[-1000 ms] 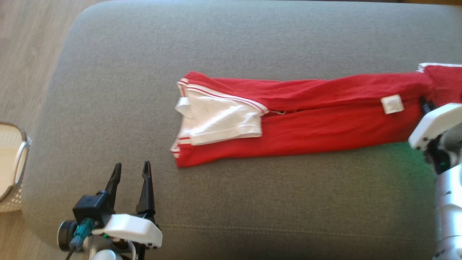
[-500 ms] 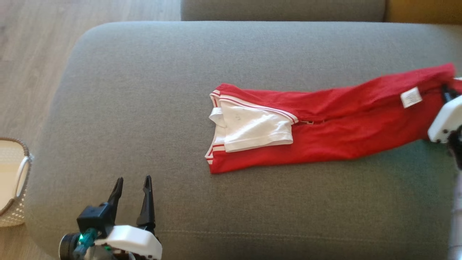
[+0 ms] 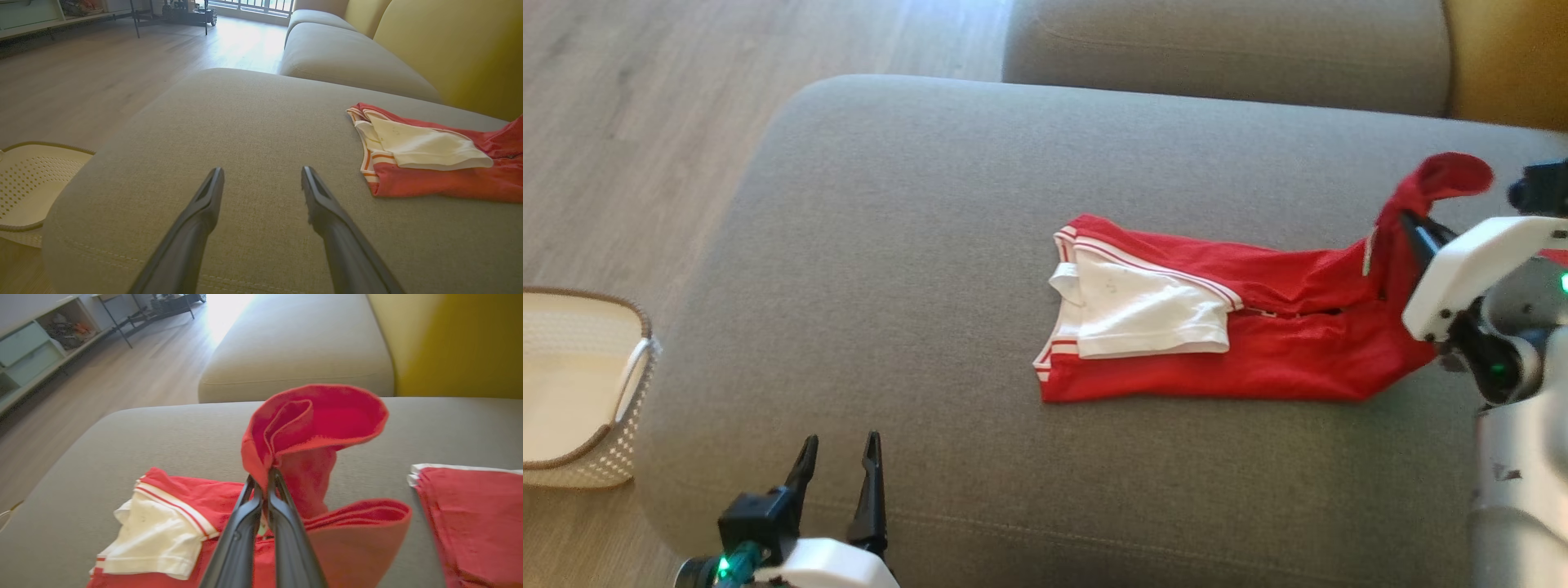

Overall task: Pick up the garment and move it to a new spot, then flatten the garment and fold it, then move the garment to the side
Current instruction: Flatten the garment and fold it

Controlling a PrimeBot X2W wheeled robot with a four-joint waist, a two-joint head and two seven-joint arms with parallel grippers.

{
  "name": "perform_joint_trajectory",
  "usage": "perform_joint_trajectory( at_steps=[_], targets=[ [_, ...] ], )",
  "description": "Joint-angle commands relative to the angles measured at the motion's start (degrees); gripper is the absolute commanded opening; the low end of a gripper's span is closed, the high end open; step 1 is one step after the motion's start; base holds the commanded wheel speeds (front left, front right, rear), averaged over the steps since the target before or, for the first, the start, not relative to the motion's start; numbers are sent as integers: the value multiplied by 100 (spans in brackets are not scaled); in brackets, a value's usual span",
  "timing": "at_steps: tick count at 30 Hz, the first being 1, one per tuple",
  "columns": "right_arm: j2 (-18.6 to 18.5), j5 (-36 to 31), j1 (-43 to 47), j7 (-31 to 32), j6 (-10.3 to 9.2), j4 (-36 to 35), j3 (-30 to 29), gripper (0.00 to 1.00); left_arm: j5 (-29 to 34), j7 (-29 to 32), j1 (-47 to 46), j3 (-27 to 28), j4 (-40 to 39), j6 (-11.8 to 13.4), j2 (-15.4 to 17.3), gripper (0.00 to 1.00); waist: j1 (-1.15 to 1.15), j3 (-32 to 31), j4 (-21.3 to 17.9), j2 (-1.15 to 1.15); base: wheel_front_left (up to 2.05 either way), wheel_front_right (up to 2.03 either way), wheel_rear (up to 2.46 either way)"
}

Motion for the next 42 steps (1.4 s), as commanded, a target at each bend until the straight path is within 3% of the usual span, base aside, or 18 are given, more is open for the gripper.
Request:
perform_joint_trajectory(
  at_steps=[1,12,26,27,28,29,38,42],
  targets=[
    [27,117,-166,14,-2,-234,198,0,11,-42,-147,181,-145,17,-4,100,0,-51,76,0,0,0,0],
    [32,1346,-443,-722,-2,980,1570,0,49,31,-209,87,-231,38,23,100,0,-120,705,0,0,0,0],
    [33,2158,-1520,-2213,-2,3680,2742,0,46,136,-253,-22,-330,60,44,100,0,-19,1271,0,0,0,0],
    [33,2215,-1582,-2256,-2,3847,2810,18,40,135,-255,-23,-329,63,41,100,0,-12,1282,0,0,0,0],
    [33,2290,-1636,-2271,-2,4006,2881,64,32,134,-252,-23,-325,65,39,100,0,-5,1288,0,0,0,0],
    [33,2376,-1696,-2323,-2,4142,2928,100,26,131,-245,-22,-320,68,39,100,0,2,1285,0,0,0,0],
    [33,3278,-2100,-3076,-2,4294,3433,100,14,98,-242,-37,-284,89,18,100,0,-8,1090,0,0,0,0],
    [33,3245,-2271,-3538,-2,4402,3412,100,13,75,-225,-3,-308,132,24,100,0,-44,932,0,0,0,0]
  ],
)
